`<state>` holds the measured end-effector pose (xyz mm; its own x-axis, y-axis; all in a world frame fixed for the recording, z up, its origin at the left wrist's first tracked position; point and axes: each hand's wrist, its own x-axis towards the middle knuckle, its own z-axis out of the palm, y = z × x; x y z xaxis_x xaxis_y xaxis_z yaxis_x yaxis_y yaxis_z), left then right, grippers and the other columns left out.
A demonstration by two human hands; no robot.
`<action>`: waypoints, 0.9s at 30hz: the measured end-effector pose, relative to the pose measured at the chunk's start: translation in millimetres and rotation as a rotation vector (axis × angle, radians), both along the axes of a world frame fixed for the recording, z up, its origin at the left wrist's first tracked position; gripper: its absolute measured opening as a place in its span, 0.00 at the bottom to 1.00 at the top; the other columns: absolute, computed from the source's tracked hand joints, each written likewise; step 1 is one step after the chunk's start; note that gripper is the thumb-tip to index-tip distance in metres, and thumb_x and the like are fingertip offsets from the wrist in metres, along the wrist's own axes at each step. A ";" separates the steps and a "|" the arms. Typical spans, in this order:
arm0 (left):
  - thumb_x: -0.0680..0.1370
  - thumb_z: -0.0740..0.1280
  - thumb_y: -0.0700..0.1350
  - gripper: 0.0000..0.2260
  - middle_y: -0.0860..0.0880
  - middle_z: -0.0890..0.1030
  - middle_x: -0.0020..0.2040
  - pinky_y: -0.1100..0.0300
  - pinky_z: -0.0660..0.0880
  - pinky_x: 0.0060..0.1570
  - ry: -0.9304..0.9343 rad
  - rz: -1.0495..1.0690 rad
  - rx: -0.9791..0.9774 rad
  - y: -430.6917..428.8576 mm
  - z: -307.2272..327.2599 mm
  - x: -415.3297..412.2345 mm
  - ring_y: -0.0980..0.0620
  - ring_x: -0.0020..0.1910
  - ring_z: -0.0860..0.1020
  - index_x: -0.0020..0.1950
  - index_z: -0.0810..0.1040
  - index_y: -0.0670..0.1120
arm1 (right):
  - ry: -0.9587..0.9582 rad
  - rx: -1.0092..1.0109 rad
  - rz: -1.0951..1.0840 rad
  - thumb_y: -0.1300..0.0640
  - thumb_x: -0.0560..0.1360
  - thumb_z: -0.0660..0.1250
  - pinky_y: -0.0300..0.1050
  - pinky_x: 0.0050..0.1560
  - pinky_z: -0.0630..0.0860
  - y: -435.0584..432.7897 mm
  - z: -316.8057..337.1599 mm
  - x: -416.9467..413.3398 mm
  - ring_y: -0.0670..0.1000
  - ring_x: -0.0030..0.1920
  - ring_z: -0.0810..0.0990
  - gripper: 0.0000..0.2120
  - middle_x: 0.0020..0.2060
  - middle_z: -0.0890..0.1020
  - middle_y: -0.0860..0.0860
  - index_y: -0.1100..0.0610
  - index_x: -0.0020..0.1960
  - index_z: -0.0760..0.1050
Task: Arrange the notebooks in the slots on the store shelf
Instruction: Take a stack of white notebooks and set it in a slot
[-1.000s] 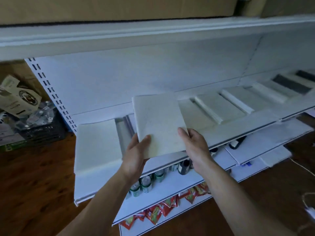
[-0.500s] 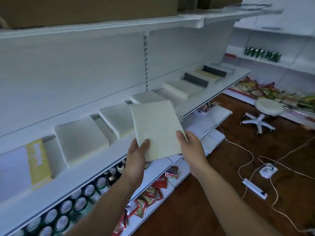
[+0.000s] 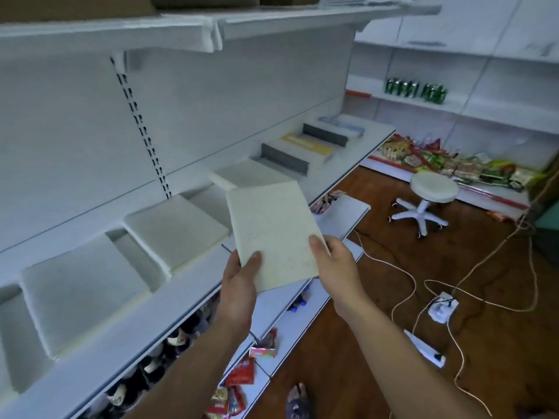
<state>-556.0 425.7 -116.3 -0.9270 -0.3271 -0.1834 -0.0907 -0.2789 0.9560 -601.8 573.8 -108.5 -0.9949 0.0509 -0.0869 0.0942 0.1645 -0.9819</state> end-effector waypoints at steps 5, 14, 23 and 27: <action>0.81 0.62 0.42 0.10 0.50 0.82 0.57 0.52 0.76 0.54 0.014 0.065 0.046 22.9 7.7 -99.6 0.49 0.55 0.80 0.62 0.75 0.50 | 0.007 0.005 0.065 0.48 0.80 0.60 0.39 0.46 0.76 19.3 12.3 -104.4 0.43 0.50 0.80 0.09 0.50 0.81 0.44 0.49 0.58 0.74; 0.82 0.61 0.45 0.09 0.57 0.80 0.54 0.64 0.72 0.47 0.033 0.251 -0.174 19.8 12.4 -193.8 0.58 0.53 0.78 0.58 0.73 0.58 | 0.053 0.215 0.268 0.52 0.80 0.58 0.34 0.38 0.69 0.7 15.1 -229.7 0.41 0.46 0.77 0.08 0.45 0.78 0.39 0.48 0.57 0.73; 0.82 0.59 0.48 0.21 0.48 0.65 0.73 0.43 0.61 0.72 -0.272 0.556 -0.605 -5.5 -25.4 -245.9 0.48 0.72 0.60 0.75 0.63 0.47 | 0.164 0.366 0.550 0.55 0.78 0.61 0.30 0.38 0.67 -54.1 -15.3 -316.9 0.47 0.44 0.75 0.04 0.46 0.76 0.47 0.53 0.50 0.73; 0.82 0.59 0.48 0.25 0.45 0.60 0.76 0.48 0.55 0.75 -0.386 0.613 -0.637 -1.0 -30.8 -258.6 0.48 0.75 0.56 0.78 0.57 0.44 | 0.150 0.395 0.649 0.56 0.78 0.61 0.35 0.50 0.65 -65.0 -25.6 -337.0 0.44 0.52 0.70 0.13 0.54 0.69 0.46 0.59 0.61 0.71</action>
